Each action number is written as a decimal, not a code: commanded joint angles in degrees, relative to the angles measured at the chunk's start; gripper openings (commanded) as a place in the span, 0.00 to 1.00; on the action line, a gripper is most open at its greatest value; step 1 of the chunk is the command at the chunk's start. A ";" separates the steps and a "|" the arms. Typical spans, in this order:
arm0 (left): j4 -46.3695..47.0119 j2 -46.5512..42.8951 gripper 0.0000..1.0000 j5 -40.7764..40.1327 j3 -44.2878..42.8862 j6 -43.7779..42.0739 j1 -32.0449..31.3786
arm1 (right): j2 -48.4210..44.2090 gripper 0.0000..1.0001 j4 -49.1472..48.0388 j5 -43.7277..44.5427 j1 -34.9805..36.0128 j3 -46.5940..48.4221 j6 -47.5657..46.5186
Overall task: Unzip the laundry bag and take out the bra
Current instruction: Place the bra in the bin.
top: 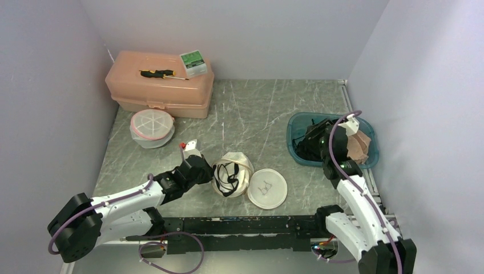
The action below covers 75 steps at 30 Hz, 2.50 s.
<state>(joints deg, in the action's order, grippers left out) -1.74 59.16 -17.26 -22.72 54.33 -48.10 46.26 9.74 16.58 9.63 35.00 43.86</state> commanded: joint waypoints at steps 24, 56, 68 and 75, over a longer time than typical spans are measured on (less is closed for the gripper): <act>-0.28 -1.55 0.10 -0.02 -0.21 0.53 -0.04 | 29.56 0.46 -18.45 -13.28 -11.63 -4.43 4.24; -11.36 -3.25 0.07 -4.07 -2.95 1.64 -0.02 | 16.33 0.62 -14.37 -26.48 43.64 -0.39 -2.96; -11.48 -3.74 0.06 -1.59 -6.11 1.75 -0.03 | 24.89 0.62 -14.63 -11.24 58.50 5.24 -16.23; -11.36 -4.43 0.05 -0.73 -6.69 1.75 -0.06 | 31.30 0.61 -15.58 -8.64 60.61 9.52 -19.76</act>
<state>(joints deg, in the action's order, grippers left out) -13.23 55.90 -18.81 -27.20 55.42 -48.10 75.26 -2.35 4.71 69.28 40.75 27.81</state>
